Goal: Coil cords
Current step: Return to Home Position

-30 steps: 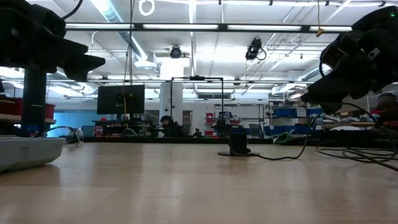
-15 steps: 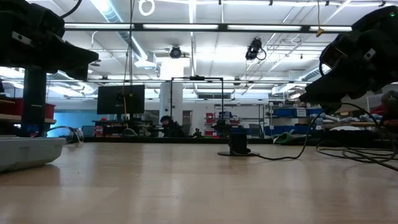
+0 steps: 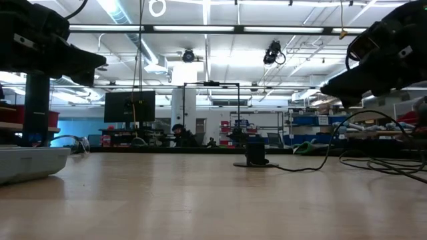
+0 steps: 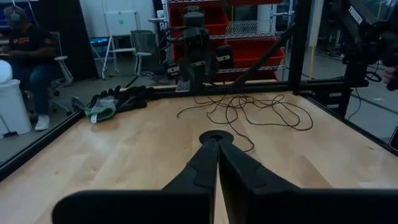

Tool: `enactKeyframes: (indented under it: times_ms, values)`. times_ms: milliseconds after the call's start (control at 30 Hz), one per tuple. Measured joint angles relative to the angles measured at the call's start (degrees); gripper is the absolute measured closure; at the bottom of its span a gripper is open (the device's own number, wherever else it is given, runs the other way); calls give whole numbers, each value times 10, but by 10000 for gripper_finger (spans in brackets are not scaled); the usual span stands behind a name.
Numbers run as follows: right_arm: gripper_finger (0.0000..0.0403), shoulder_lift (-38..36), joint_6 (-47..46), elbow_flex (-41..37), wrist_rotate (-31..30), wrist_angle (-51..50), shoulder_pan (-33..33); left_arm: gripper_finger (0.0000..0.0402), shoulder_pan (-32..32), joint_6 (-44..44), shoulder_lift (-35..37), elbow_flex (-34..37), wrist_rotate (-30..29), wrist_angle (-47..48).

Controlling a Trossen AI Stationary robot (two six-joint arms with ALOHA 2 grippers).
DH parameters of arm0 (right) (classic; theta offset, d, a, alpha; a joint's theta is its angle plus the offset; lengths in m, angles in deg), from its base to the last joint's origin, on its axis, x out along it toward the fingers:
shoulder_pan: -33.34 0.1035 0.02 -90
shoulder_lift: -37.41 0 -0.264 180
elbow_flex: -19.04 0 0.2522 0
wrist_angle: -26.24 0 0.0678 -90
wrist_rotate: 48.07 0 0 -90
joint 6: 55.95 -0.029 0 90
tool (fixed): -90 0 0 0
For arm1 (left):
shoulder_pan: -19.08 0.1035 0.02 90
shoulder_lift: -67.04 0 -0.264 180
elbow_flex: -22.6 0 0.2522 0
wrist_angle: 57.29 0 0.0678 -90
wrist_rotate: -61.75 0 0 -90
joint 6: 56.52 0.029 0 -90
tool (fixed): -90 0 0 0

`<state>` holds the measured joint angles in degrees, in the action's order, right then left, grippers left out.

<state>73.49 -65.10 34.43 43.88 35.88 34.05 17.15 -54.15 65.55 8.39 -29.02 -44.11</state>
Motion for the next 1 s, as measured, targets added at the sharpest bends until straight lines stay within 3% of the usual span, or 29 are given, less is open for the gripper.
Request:
enactKeyframes:
  times_ms: [133, 567, 1000]
  values:
    - [267, -56, 4, 1, -3, -71, -1, 380, 0, 0, 0, 0, 0, 0]
    - [268, -250, 50, 2, -97, -223, 0, 380, 0, 0, 0, 0, 0, 0]
    - [270, -316, 78, 3, -63, -260, 0, 380, 0, 0, 0, 0, 0, -1]
